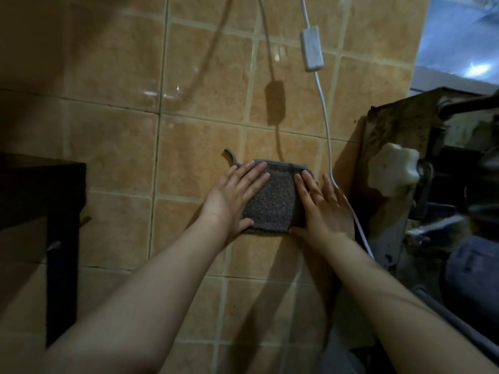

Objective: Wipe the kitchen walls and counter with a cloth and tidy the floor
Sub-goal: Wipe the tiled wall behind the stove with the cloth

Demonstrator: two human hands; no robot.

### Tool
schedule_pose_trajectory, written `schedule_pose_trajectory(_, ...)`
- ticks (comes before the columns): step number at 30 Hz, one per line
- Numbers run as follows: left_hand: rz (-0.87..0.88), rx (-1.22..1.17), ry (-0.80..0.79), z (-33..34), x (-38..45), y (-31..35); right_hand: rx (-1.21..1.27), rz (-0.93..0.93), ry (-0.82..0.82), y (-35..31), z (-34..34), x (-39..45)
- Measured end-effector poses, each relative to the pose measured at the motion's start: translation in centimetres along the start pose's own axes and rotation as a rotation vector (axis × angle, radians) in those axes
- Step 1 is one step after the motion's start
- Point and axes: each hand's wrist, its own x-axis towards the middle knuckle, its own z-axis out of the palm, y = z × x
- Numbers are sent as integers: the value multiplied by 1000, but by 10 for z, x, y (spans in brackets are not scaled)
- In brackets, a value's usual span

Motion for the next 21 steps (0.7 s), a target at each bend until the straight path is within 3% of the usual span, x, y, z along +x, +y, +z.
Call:
schedule_pose_trajectory(11, -27, 38, -16, 15, -20, 8, -67, 22, -24, -20, 13, -16)
schedule_pose_trajectory(16, -43, 45, -43, 22, -32, -7, 13, -17, -100, -43, 8, -15)
schedule_pose_trajectory(21, -82, 79, -75, 38, -57, -33, 57, -55, -74, -76, 8, -10)
